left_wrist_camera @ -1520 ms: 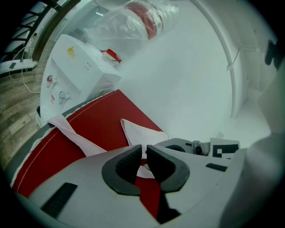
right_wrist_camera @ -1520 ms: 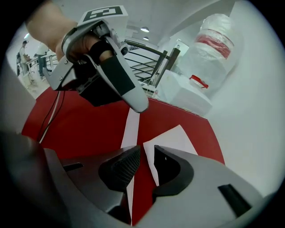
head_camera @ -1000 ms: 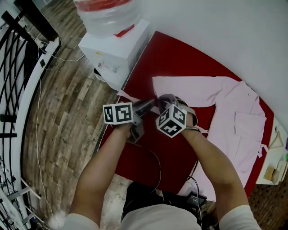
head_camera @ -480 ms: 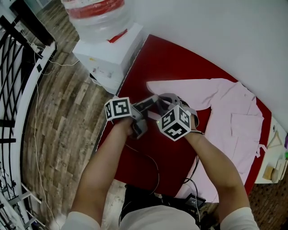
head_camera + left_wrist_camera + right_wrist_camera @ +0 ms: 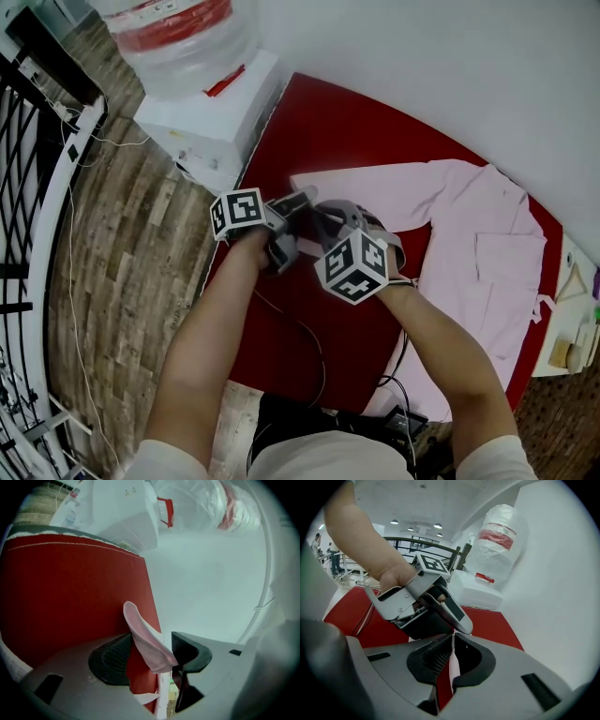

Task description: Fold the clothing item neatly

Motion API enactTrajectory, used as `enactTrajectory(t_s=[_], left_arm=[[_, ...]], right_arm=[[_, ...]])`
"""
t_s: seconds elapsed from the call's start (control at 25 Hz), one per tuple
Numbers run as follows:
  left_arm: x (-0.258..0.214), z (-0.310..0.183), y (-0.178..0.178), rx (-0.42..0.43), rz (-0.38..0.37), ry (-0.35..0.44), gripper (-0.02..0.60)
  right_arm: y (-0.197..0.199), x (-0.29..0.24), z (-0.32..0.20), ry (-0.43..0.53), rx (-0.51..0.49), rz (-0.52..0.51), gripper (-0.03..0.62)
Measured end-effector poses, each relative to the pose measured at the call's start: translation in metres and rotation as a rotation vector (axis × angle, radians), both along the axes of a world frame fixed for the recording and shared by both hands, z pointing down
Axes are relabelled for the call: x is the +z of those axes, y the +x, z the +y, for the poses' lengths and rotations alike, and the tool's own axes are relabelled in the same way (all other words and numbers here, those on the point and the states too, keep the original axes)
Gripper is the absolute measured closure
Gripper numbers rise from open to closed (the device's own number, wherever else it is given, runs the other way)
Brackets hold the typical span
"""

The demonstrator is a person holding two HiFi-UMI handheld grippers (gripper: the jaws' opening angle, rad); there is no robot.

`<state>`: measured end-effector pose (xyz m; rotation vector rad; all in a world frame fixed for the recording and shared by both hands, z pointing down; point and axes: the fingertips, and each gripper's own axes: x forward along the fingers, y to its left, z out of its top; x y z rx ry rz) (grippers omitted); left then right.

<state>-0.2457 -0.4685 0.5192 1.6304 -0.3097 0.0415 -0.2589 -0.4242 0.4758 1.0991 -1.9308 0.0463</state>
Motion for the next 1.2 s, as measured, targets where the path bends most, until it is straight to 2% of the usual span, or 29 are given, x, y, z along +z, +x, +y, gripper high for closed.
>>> enactTrajectory(t_s=[0.52,0.56,0.68,0.72,0.84,1.08,1.2], left_arm=[[0.011,-0.026,0.003,0.028,-0.109,0.040,0.335],[0.011,-0.027,0.003,0.027,-0.115,0.043,0.356],[0.006,-0.032,0.001,0.015,-0.109,0.061,0.541],[0.002,-0.034,0.002,0.013,-0.102,0.073,0.556],[-0.016,-0.038,0.009,0.026,-0.091,0.143,0.563],[-0.071,-0.040,0.036,0.085,-0.081,0.357,0.563],[-0.092,-0.035,0.049,0.120,-0.066,0.409,0.563]], right_arm=[[0.003,-0.021,0.006,0.069,0.000,-0.015,0.565],[0.004,-0.022,0.006,0.072,0.002,-0.016,0.565],[0.006,-0.025,0.008,0.080,0.009,-0.014,0.565],[0.007,-0.026,0.009,0.083,0.013,-0.013,0.565],[0.013,-0.032,0.011,0.094,0.036,-0.018,0.565],[0.032,-0.054,0.015,0.121,0.135,-0.077,0.565],[0.040,-0.060,0.019,0.117,0.178,-0.100,0.565]])
